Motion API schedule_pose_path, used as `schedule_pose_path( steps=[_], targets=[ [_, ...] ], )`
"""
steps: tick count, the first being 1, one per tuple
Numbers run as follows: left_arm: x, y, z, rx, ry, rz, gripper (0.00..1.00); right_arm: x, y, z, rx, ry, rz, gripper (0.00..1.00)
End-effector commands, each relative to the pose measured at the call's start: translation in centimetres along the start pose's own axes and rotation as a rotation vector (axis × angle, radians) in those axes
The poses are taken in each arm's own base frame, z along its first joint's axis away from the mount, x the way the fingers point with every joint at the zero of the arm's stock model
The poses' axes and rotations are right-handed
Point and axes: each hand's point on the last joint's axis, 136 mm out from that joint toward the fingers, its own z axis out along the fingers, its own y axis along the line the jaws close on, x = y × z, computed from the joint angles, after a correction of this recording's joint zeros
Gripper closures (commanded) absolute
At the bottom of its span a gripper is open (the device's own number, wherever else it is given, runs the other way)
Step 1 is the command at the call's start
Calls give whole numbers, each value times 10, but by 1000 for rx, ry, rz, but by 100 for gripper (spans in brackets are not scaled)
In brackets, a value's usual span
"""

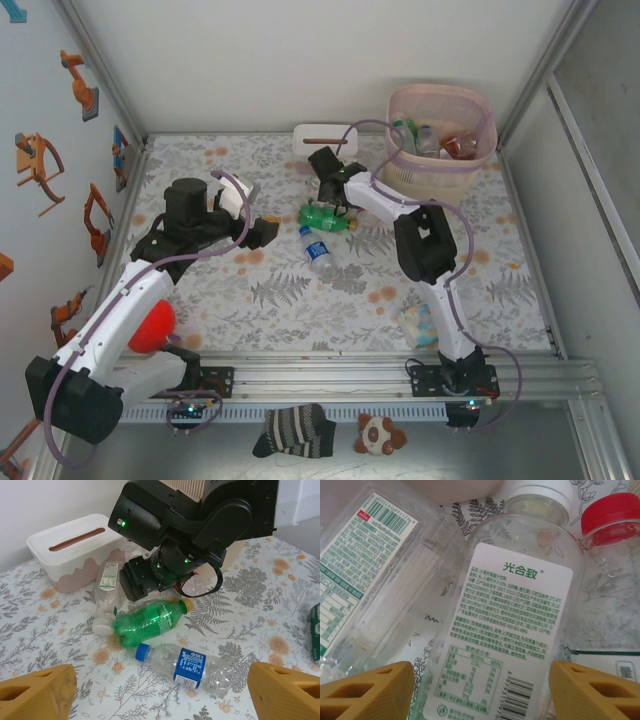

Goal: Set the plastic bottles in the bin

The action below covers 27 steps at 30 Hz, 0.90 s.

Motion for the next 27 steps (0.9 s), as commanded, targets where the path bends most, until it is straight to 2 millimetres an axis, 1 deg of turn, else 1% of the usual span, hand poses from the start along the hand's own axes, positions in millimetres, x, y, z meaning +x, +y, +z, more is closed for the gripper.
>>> schedule_pose_path(
  steps=[1,9,13,19,21,27],
  targets=[
    [-11,-3,-8,-5,-22,38,12,-6,-2,13,13,-11,47,29],
    [-10,-4,-6,5,-19,35,12,2,-3,27,25,21,47,25],
    [-10,-3,-6,1,-18,35,12,6,-7,29,45,34,44,22],
    [-9,-3,-6,0,-17,35,12,6,-16,23,85,33,35,20],
    [-10,-4,-6,2,-20,35,12,2,-19,20,100,19,31,19],
    [-10,-3,-6,1,-17,35,12,-5,-19,12,97,2,28,17]
  ],
)
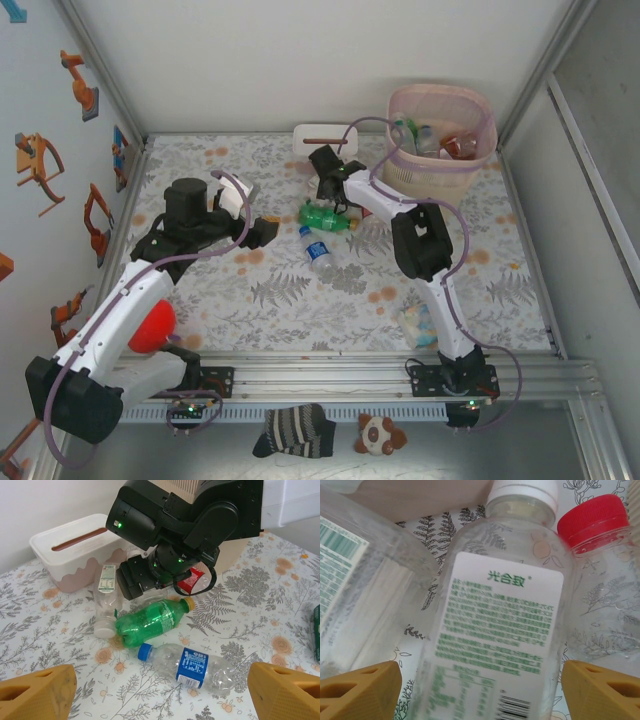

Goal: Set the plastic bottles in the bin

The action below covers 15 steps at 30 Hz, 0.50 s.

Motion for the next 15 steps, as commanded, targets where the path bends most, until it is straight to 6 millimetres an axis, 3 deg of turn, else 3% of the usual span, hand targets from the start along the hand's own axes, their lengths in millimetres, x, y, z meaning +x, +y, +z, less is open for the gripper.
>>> schedule_pose_path(
  steps=[1,15],
  targets=[
    [-10,-4,-6,8,-18,31,12,0,-14,2,68,3,3,17],
    [-9,-5,-5,12,-15,29,12,17,-6,23,26,65,22,20]
  ],
)
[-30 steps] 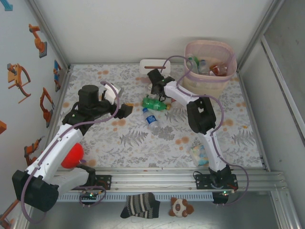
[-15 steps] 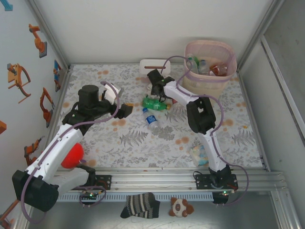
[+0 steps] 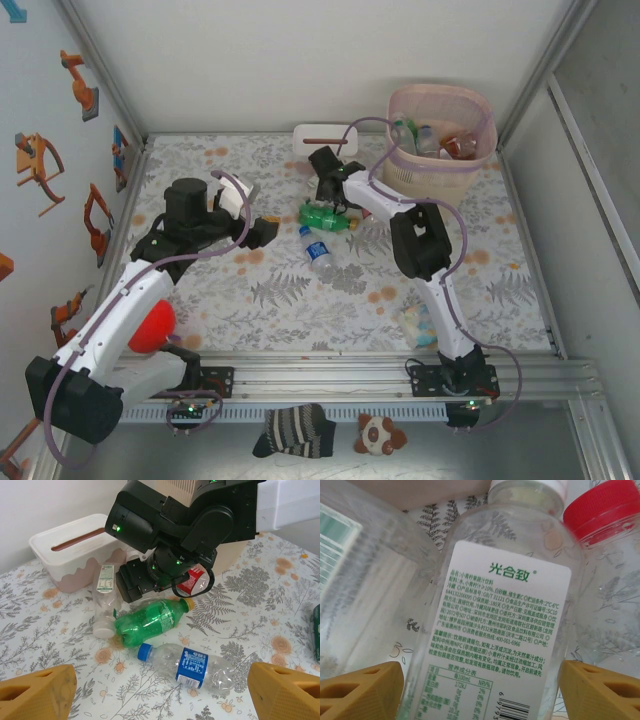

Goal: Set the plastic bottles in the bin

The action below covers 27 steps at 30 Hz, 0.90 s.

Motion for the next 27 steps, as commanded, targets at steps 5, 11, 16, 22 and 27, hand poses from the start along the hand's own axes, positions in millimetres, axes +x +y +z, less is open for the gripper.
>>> schedule_pose_path(
  steps=[5,11,16,22,27],
  targets=[
    [-10,-5,-5,11,-18,28,12,2,-10,8,36,14,17,28],
    [-10,-5,-5,16,-17,25,12,-13,-10,-16,16,-30,8,33],
    [-10,-5,-4,16,-18,25,12,-27,-14,-44,-1,-73,4,34],
    [-9,-5,-4,17,-16,25,12,-42,-15,-78,-33,-120,-15,34],
    [-9,-5,-2,20,-13,23,12,-59,-13,-115,-79,-172,-40,35]
  ],
)
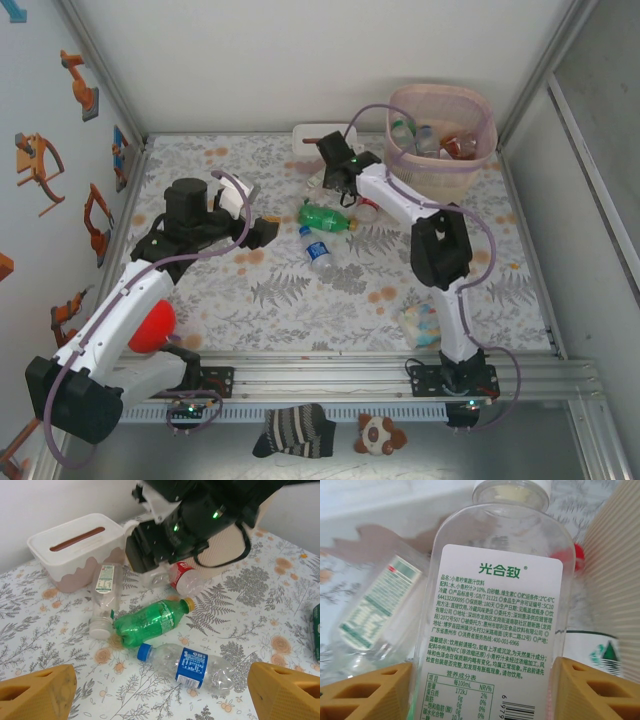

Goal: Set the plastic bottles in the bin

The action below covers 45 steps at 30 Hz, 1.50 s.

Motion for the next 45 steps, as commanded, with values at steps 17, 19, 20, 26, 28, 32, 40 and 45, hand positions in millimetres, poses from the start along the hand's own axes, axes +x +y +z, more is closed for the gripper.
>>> schedule_pose_path(
  steps=[17,19,20,26,28,32,40,45],
  targets=[
    [-6,-4,1,21,-3,17,12,-101,0,-185,-226,-316,-111,36],
    [-6,-4,1,22,-2,17,12,-109,-1,-201,-242,-350,-118,36],
    [-6,-4,2,23,-1,16,12,-114,-2,-211,-251,-369,-123,36],
    [-5,-4,2,25,0,15,12,-135,-23,-247,-206,-451,-157,36],
    [-5,-4,2,26,0,14,12,-141,-37,-252,-174,-463,-166,36],
    [-4,-5,4,35,6,9,12,-150,-72,-249,-131,-444,-150,36],
    [-2,-6,8,45,14,1,12,-153,-144,-223,-47,-352,-153,35],
    [0,-7,12,60,21,-10,12,-151,-182,-202,-1,-278,-146,35]
  ],
)
